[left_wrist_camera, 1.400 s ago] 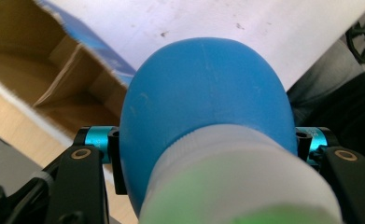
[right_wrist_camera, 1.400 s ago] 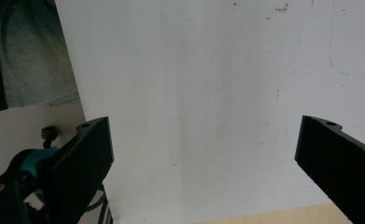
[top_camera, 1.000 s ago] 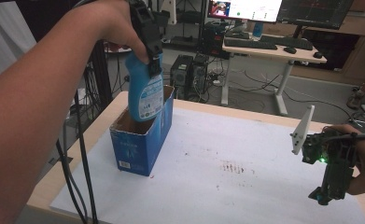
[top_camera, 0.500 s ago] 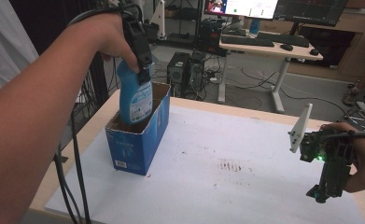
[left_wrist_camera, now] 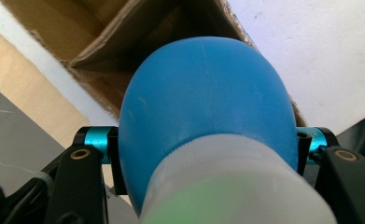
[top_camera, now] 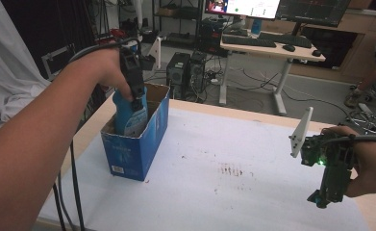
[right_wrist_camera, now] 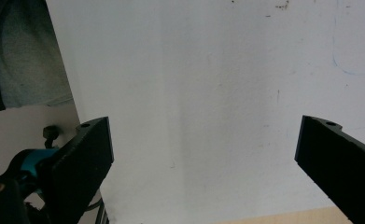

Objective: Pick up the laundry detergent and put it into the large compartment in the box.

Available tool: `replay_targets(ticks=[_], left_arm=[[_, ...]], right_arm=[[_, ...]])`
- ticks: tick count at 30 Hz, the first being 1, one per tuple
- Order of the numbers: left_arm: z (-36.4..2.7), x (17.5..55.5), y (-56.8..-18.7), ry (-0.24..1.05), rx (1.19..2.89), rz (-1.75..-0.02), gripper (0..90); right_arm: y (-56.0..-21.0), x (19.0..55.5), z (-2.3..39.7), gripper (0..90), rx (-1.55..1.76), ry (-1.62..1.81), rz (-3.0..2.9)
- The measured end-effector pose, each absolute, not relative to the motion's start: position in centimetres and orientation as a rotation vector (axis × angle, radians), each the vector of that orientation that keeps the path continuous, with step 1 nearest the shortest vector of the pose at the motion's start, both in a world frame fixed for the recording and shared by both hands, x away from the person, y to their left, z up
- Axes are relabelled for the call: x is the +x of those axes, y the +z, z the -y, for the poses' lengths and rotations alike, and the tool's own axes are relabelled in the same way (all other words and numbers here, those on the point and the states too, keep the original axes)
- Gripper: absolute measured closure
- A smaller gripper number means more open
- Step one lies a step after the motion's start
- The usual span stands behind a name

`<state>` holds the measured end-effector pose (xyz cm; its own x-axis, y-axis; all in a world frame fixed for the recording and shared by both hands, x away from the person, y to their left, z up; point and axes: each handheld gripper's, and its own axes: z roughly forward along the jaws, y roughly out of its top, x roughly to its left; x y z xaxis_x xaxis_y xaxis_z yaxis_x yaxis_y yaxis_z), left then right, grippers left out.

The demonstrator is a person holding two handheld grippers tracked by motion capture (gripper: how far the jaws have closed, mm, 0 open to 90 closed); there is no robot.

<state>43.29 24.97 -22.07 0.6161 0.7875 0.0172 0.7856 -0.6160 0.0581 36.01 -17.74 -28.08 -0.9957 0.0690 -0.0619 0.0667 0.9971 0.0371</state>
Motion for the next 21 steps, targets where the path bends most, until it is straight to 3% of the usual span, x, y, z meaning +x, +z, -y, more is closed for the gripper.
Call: replay_targets(ticks=[12,21], left_arm=[[-25.0,43.6,-27.3,0.003,2.853,-1.254,38.6],[-24.9,43.8,-28.9,-0.009,2.871,-1.24,38.6]], right_arm=[[-28.3,36.0,17.5,3.4,0.097,0.057,-3.078],[-28.5,36.1,17.4,3.4,0.091,0.058,-3.08]])
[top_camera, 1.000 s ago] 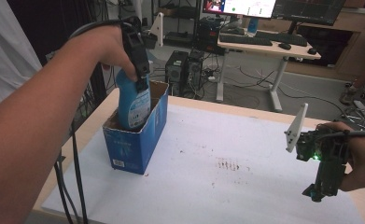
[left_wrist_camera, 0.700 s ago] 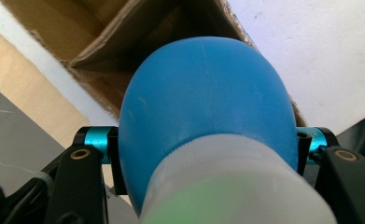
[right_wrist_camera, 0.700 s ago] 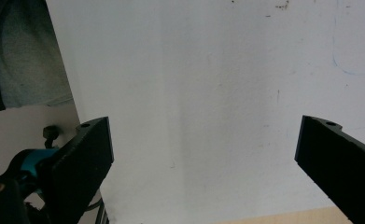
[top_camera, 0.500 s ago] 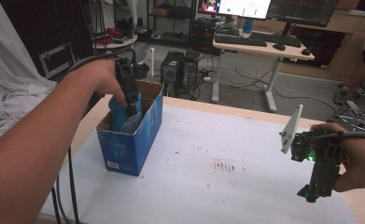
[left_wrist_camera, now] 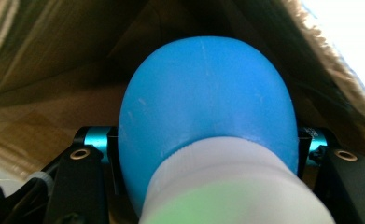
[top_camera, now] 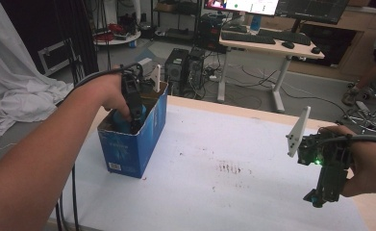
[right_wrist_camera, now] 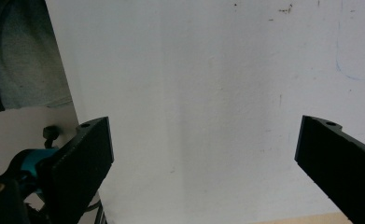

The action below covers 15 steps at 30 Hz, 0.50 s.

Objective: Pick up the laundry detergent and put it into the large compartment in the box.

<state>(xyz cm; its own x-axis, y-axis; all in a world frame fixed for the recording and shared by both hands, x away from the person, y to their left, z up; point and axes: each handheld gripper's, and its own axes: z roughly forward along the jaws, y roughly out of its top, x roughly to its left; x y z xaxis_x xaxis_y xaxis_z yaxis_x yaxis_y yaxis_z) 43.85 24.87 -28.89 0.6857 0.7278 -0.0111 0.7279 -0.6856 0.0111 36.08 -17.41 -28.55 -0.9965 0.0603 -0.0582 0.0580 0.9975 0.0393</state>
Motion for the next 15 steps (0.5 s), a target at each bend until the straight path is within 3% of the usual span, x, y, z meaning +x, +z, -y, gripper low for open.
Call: replay_targets(ticks=[15], left_arm=[[-25.15,44.07,-29.25,-0.025,2.87,-1.209,38.6]], right_arm=[[-28.77,36.15,17.27,3.4,0.095,0.054,-3.086]])
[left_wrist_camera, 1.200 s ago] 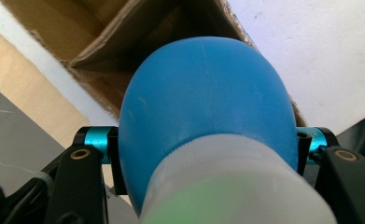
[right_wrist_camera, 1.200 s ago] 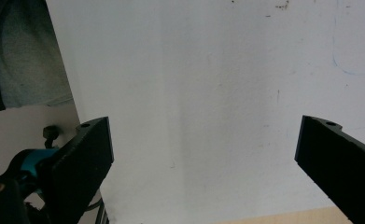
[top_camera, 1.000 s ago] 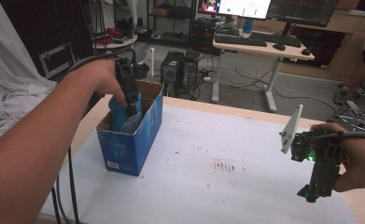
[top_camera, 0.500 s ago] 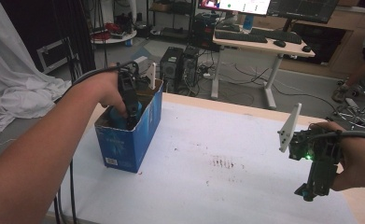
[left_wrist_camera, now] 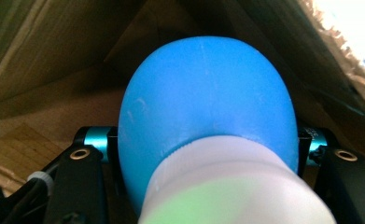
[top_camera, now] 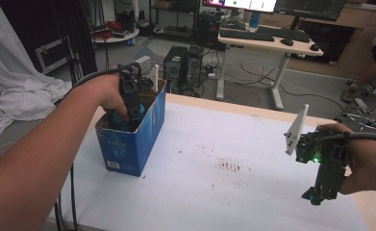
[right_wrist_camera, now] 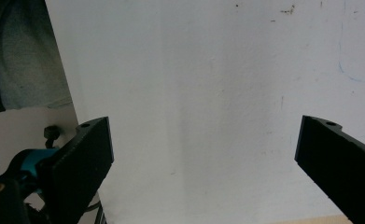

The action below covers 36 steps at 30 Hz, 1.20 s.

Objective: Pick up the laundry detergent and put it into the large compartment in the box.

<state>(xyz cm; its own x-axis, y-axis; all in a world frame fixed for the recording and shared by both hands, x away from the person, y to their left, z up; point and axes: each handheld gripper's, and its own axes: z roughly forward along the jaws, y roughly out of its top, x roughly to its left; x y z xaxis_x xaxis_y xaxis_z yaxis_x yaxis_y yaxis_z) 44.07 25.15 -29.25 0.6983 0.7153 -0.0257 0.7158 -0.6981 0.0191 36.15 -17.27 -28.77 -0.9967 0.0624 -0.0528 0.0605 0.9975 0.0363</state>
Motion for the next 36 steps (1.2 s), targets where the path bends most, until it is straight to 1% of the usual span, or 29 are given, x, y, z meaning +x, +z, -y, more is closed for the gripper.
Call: replay_targets(ticks=[9,12,15,26,36], left_arm=[[-25.0,44.1,-29.2,-0.019,2.883,-1.206,37.7],[-25.1,44.2,-29.1,-0.015,2.902,-1.202,34.9],[-25.1,44.1,-29.0,-0.001,2.879,-1.212,32.9],[-24.9,43.9,-27.8,0.043,2.887,-1.181,29.2],[-24.8,43.6,-26.5,0.066,2.879,-1.199,26.2]], right_arm=[[-28.8,36.3,17.2,3.4,0.092,0.061,-3.086],[-28.8,36.3,17.2,3.4,0.1,0.056,-3.087],[-28.8,36.2,17.3,3.4,0.1,0.059,-3.086],[-28.8,36.1,17.4,3.4,0.105,0.061,-3.086],[-28.9,36.0,17.5,3.4,0.108,0.068,-3.083]])
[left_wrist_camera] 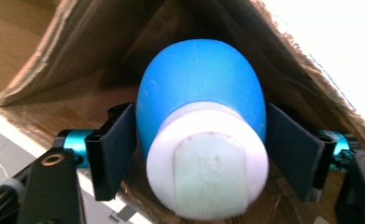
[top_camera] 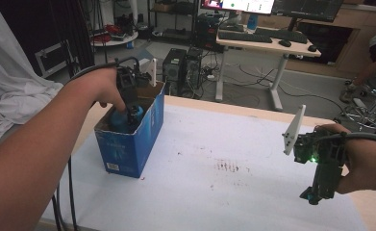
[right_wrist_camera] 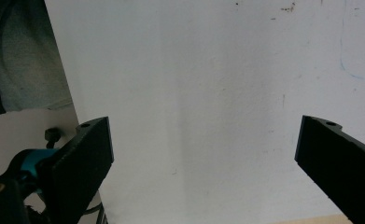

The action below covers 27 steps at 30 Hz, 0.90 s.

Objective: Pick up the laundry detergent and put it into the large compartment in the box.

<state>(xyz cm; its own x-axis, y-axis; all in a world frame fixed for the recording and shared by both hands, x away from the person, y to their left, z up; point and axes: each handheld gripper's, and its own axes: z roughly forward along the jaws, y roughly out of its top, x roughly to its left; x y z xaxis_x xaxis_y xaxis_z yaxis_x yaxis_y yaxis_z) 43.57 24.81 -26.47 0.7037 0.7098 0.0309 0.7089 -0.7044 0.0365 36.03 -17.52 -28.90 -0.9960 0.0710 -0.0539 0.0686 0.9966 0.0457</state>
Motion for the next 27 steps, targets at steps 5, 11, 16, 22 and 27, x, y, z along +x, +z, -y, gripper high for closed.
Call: replay_targets(ticks=[5,11,16,22,27], left_arm=[[-24.8,43.4,-25.6,0.072,2.88,-1.197,24.7],[-24.8,43.0,-24.3,0.092,2.886,-1.191,21.8],[-24.5,42.5,-23.1,0.104,2.888,-1.181,18.3],[-23.7,41.9,-21.6,0.115,2.907,-1.138,16.3],[-22.3,41.3,-20.6,0.125,2.931,-1.046,12.4]], right_arm=[[-28.9,36.0,17.4,3.4,0.099,0.072,-3.086],[-28.9,36.0,17.5,3.4,0.106,0.072,-3.087],[-28.9,35.9,17.4,3.4,0.106,0.074,-3.088],[-28.9,35.9,17.2,3.4,0.094,0.077,-3.092],[-28.8,35.9,17.0,3.4,0.087,0.072,-3.096]])
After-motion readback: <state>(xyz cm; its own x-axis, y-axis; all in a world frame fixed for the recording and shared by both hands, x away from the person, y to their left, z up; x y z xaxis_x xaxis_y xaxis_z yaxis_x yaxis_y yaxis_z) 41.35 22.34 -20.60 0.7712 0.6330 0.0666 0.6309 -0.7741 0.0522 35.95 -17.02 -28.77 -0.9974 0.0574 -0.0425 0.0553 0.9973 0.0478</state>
